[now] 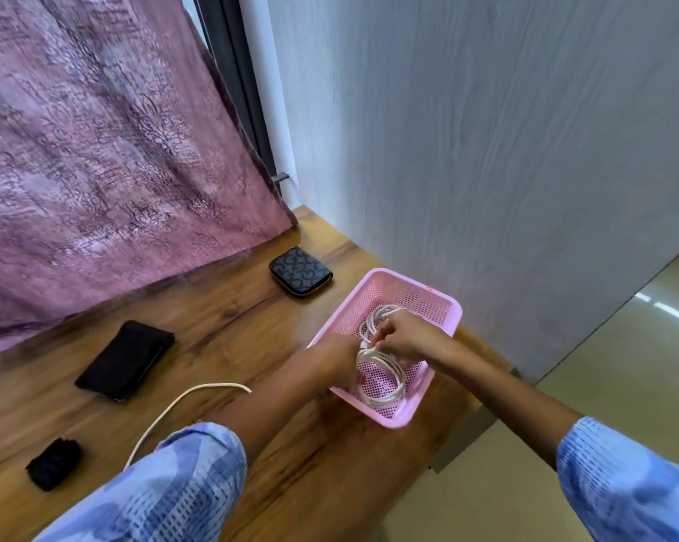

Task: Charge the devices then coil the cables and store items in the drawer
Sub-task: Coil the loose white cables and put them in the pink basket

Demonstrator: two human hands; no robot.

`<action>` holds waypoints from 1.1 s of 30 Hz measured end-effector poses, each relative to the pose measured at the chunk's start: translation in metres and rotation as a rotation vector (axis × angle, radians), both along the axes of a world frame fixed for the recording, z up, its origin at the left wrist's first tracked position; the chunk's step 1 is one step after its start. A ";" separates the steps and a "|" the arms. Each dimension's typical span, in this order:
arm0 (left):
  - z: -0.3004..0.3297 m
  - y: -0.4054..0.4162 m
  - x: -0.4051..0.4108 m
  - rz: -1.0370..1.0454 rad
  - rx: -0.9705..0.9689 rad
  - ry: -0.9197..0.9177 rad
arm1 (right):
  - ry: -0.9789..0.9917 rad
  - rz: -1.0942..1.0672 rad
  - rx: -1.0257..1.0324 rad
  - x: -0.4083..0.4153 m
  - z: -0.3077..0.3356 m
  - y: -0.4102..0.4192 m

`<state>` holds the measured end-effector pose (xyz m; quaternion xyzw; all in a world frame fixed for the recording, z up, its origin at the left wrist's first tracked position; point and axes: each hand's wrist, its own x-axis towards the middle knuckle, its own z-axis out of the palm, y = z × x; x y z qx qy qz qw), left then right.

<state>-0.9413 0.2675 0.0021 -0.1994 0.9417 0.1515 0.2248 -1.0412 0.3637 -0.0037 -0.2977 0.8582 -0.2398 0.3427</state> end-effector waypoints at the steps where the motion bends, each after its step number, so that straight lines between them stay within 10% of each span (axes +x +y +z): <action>1: -0.003 0.000 0.001 0.016 0.013 0.018 | 0.064 0.035 0.007 0.001 -0.003 0.000; 13: -0.003 0.001 0.008 0.049 -0.070 0.146 | 0.549 0.137 -0.080 0.008 -0.007 0.007; 23: 0.041 -0.037 0.044 0.317 -0.171 0.644 | 0.626 0.260 -0.241 0.029 0.052 -0.050; 33: 0.035 -0.108 0.179 0.790 -0.230 0.492 | 0.595 0.575 -0.310 0.118 0.043 -0.138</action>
